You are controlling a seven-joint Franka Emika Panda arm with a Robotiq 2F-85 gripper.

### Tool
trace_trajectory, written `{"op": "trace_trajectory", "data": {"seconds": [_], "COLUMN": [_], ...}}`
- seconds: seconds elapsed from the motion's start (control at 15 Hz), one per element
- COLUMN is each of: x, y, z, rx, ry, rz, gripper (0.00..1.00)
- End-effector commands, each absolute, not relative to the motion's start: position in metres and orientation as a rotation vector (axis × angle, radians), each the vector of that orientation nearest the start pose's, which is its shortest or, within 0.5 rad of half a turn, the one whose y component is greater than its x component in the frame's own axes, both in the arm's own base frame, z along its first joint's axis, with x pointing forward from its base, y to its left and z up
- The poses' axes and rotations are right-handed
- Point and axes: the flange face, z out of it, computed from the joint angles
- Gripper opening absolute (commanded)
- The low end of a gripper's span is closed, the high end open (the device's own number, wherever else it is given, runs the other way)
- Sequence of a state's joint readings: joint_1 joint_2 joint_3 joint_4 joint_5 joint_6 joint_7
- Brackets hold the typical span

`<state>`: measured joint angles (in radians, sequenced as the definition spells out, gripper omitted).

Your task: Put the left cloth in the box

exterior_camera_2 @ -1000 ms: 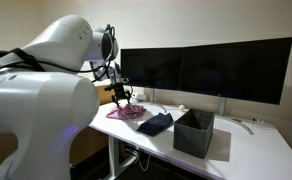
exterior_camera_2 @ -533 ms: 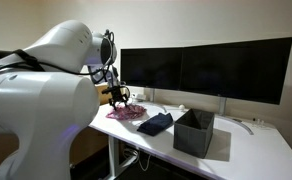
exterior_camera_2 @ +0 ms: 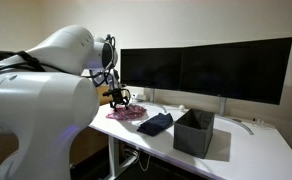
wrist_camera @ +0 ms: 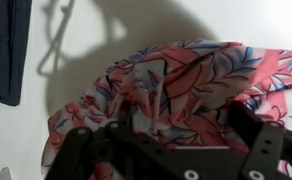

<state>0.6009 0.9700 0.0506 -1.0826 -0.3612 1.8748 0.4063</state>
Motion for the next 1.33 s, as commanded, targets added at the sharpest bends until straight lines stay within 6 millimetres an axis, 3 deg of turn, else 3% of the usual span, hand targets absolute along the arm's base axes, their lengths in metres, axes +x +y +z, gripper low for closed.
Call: {"op": "trace_trajectory", "data": {"seconds": [0.0, 0.4, 1.27], "x": [0.638, 0.651, 0.654], "y": [0.411, 0.388, 0.384], "z": [0.22, 0.207, 0.21], "rx": [-3.42, -3.437, -3.443], "ry": [-0.603, -0.553, -0.558], "rz": [0.033, 0.071, 0.059], "gripper": [1.0, 1.0, 1.0]}}
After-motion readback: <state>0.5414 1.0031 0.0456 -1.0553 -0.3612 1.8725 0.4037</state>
